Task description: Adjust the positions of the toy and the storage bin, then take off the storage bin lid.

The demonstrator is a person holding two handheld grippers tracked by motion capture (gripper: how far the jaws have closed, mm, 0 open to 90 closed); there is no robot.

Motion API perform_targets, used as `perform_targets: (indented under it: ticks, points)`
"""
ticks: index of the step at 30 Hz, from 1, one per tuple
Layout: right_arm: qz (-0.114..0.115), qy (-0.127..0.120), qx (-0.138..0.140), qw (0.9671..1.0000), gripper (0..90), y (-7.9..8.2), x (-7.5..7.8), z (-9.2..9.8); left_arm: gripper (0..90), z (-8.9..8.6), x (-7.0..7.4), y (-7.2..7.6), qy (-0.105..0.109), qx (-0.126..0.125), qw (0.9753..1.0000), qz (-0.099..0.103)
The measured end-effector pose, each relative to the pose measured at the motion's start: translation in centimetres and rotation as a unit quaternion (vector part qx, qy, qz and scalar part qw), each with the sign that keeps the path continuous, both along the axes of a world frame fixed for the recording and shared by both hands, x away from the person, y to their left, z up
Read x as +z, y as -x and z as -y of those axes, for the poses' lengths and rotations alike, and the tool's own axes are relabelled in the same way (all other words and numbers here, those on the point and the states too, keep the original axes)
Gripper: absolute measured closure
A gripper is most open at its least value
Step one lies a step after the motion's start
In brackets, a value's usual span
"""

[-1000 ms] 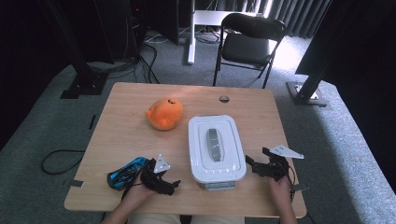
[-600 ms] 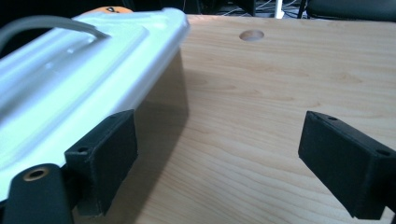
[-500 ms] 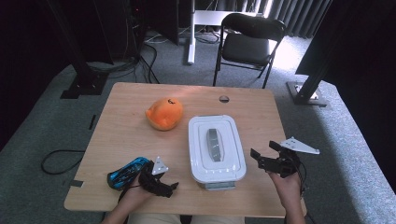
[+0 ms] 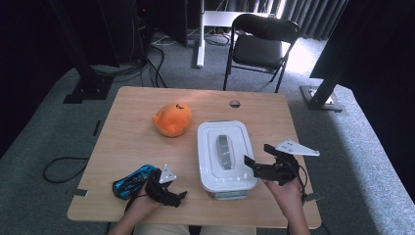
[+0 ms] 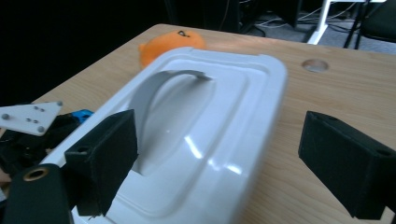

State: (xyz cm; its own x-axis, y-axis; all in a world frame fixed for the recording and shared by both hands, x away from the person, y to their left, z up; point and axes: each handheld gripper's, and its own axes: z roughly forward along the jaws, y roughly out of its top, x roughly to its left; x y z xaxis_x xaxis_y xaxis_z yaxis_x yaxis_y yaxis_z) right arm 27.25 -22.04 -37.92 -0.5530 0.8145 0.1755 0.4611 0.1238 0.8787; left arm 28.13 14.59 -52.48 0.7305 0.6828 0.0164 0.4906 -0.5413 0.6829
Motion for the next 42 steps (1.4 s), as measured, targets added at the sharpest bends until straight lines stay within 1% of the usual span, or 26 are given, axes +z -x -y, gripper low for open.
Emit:
perform_targets:
  ticks: [1, 3, 4, 5, 10, 11, 12, 13, 17, 18, 20, 22, 23, 24, 25, 27, 28, 31, 32, 34, 35, 36, 37, 39, 40, 42]
  points:
    - [-0.002, 0.003, 0.011, 0.9999, 11.5, -0.2, 0.0, -0.9, 1.5, 0.0, 0.0, 0.0, 0.0, 0.0, 1.0, 0.0]
    - [-0.001, 0.01, 0.017, 0.9998, 11.5, -0.4, 0.0, -1.8, 1.5, 0.0, 0.0, 0.0, 0.0, 0.0, 1.0, 0.0]
    - [-0.001, 0.01, 0.017, 0.9998, 11.5, -0.4, 0.0, -1.8, 1.5, 0.0, 0.0, 0.0, 0.0, 0.0, 1.0, 0.0]
    - [-0.002, 0.011, 0.023, 0.9997, 11.5, -0.5, 0.0, -2.2, 1.5, 0.0, 0.0, 0.0, 0.0, 0.0, 1.0, 0.0]
    - [-0.005, 0.021, 0.028, 0.9994, 11.5, -0.8, -0.3, -3.5, 1.5, 0.0, 0.0, 0.0, 0.0, 0.0, 1.0, 0.0]
    - [-0.011, 0.026, 0.031, 0.9991, 11.6, -1.0, -0.6, -4.2, 1.5, 0.0, 0.0, 0.0, 0.0, 0.0, 1.0, 0.0]
    - [-0.011, 0.026, 0.031, 0.9991, 11.6, -1.0, -0.6, -4.2, 1.5, 0.0, 0.0, 0.0, 0.0, 0.0, 1.0, 0.0]
    - [-0.013, 0.038, 0.03, 0.9987, 11.7, -1.1, -0.9, -4.6, 1.6, 0.0, 0.0, 0.0, 0.0, 0.0, 1.0, 0.0]
    - [-0.015, 0.052, 0.023, 0.9983, 12.1, -1.1, -1.2, -5.1, 1.6, 0.0, 0.0, 0.1, 0.0, 0.002, 1.0, 0.0]
    - [-0.019, 0.054, 0.021, 0.9982, 13.3, -1.1, -1.2, -5.2, 1.6, 0.0, 0.0, 0.1, 0.0, 0.002, 1.0, 0.0]
    - [-0.019, 0.067, 0.011, 0.9975, 16.1, -1.1, -1.3, -5.5, 1.6, 0.0, 0.0, 0.1, 0.0, 0.002, 1.0, 0.0]
    - [-0.019, 0.069, 0.01, 0.9974, 16.9, -1.1, -1.3, -5.6, 1.6, 0.0, 0.0, 0.1, 0.0, 0.002, 1.0, 0.0]
    - [-0.019, 0.07, 0.01, 0.9973, 20.3, -0.8, -1.5, -5.8, 1.6, 0.0, 0.0, 0.1, 0.0, 0.002, 1.0, 0.0]
    - [-0.019, 0.07, 0.01, 0.9973, 20.3, -0.8, -1.5, -5.8, 1.6, 0.0, 0.0, 0.1, 0.0, 0.002, 1.0, 0.0]
    - [-0.019, 0.082, 0.013, 0.9964, 23.2, -0.6, -1.7, -6.1, 1.6, 0.0, 0.0, 0.1, 0.0, 0.002, 1.0, 0.0]
    - [-0.019, 0.087, 0.012, 0.996, 25.2, -0.6, -1.8, -6.3, 1.6, 0.0, 0.0, 0.1, 0.0, 0.002, 1.0, 0.0]
    - [-0.019, 0.089, 0.02, 0.9956, 27.7, -0.5, -2.0, -6.4, 1.6, 0.0, 0.0, 0.1, 0.001, 0.002, 1.0, 0.0]
    - [-0.017, 0.112, 0.028, 0.9932, 33.9, -0.3, -2.2, -7.1, 1.6, -0.1, 0.0, 0.1, -0.001, 0.002, 1.0, 0.0]
    - [-0.019, 0.116, 0.029, 0.9926, 35.0, -0.2, -2.2, -7.3, 1.6, -0.1, 0.0, 0.2, -0.001, 0.002, 1.0, 0.0]
    - [-0.012, 0.122, 0.028, 0.992, 39.0, 0.0, -2.2, -7.5, 1.6, -0.1, 0.0, 0.2, -0.001, 0.003, 1.0, 0.0]
    - [-0.013, 0.121, 0.028, 0.9921, 39.8, 0.1, -2.2, -7.5, 1.6, -0.1, 0.0, 0.2, -0.001, 0.003, 1.0, 0.0]
    - [-0.013, 0.121, 0.031, 0.9921, 43.6, 0.2, -2.2, -7.6, 1.6, -0.1, 0.0, 0.2, -0.001, 0.003, 1.0, 0.0]
    - [-0.011, 0.119, 0.03, 0.9924, 45.1, 0.3, -2.2, -7.7, 1.6, -0.1, 0.0, 0.2, -0.001, 0.003, 1.0, 0.0]
    - [-0.004, 0.121, 0.027, 0.9923, 50.6, 0.5, -2.3, -7.8, 1.6, -0.1, 0.0, 0.2, -0.001, 0.003, 1.0, 0.0]
    - [-0.005, 0.125, 0.022, 0.9919, 53.7, 0.6, -2.4, -7.9, 1.6, -0.1, 0.0, 0.2, -0.001, 0.003, 1.0, 0.0]
    - [-0.003, 0.121, 0.024, 0.9924, 56.3, 0.6, -2.5, -7.8, 1.6, -0.1, 0.0, 0.2, -0.001, 0.003, 1.0, 0.0]
